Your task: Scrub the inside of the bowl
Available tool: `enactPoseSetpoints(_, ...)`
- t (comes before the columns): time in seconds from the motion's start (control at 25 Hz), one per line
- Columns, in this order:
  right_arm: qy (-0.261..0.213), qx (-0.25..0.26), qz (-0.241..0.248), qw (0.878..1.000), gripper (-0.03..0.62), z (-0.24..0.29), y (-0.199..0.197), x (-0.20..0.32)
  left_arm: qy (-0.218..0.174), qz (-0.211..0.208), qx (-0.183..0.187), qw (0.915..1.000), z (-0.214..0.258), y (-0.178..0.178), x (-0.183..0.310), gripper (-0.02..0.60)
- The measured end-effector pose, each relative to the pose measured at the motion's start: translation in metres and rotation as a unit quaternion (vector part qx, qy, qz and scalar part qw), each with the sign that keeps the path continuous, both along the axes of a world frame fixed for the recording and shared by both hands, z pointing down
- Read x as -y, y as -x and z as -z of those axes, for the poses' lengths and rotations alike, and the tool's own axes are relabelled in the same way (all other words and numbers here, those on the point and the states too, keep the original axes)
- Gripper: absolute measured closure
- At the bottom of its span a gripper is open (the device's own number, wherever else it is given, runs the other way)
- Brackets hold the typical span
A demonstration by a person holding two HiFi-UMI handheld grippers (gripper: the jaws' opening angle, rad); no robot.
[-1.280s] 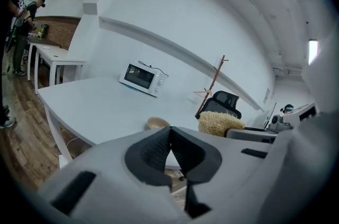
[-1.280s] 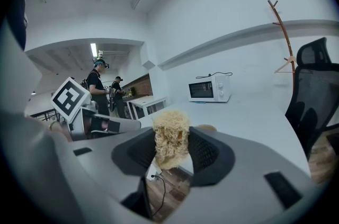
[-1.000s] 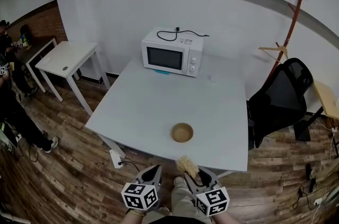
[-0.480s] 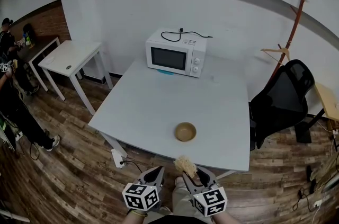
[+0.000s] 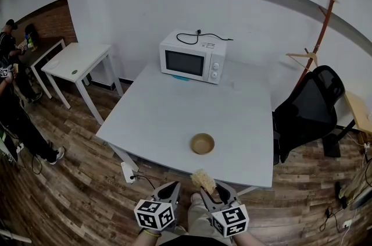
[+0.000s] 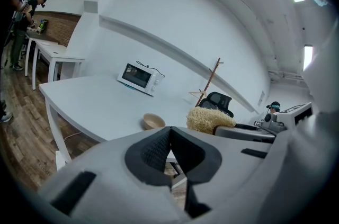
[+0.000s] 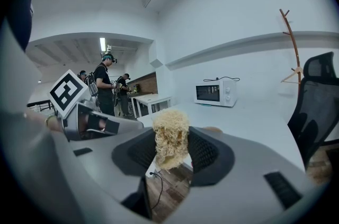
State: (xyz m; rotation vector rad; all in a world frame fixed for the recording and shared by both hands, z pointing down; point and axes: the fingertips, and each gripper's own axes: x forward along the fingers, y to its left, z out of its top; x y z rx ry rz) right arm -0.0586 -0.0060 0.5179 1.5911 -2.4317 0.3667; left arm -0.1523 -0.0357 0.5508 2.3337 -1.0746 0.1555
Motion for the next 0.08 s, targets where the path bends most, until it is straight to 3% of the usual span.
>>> enactPoseSetpoints(0.08,-0.001,-0.001,0.0,1.0,0.422,0.0005,-0.0001,0.0007,0.001,-0.002,0.0,1.0,-0.0001,-0.001,0.0004,0.563)
